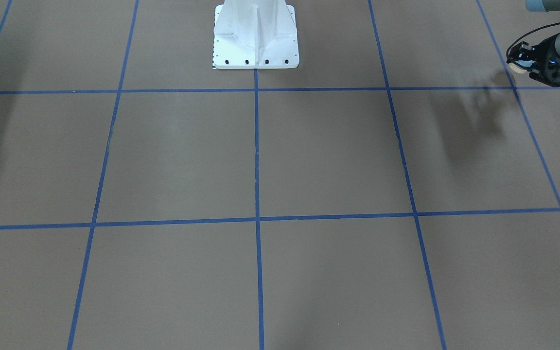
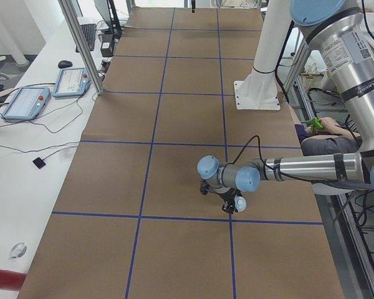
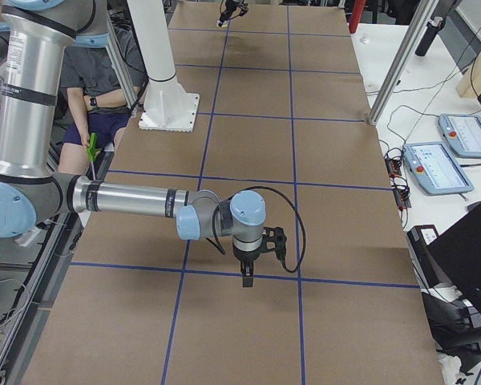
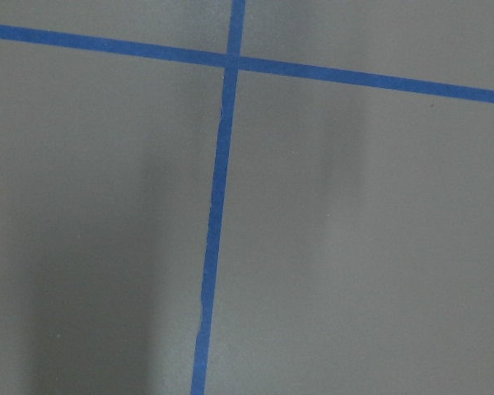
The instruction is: Place and press bell with both arms
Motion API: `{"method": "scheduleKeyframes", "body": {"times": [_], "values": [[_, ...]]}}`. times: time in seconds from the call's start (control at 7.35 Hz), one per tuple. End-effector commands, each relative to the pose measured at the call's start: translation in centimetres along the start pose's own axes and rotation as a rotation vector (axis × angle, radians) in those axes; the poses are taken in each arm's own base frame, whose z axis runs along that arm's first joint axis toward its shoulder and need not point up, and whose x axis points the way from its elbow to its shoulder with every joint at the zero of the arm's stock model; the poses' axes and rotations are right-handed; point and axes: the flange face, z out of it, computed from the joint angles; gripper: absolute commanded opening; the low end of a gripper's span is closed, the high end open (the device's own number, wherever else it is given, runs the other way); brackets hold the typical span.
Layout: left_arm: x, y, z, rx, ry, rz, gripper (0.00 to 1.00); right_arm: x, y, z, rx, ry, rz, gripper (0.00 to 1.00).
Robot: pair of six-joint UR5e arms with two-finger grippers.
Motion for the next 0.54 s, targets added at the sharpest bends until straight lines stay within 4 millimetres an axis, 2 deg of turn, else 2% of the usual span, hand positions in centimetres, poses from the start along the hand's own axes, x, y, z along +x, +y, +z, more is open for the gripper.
{"method": "scheduleKeyframes", "body": {"times": [0.0, 0.14, 0.41], "values": [[7.3, -9.5, -6.1, 0.029, -0.002, -0.038, 0.15, 0.2, 0.4, 0.2, -0.005, 0.002, 0.004, 1.00], [10.9, -13.6, -8.9, 0.042, -0.001, -0.046, 0.15, 0.3, 0.5, 0.3, -0.008, 0.000, 0.008, 1.00], [18.8, -20.6, -14.5, 0.047, 0.000, -0.080, 0.15, 0.5, 0.6, 0.5, -0.017, 0.001, 0.015, 1.00]]}}
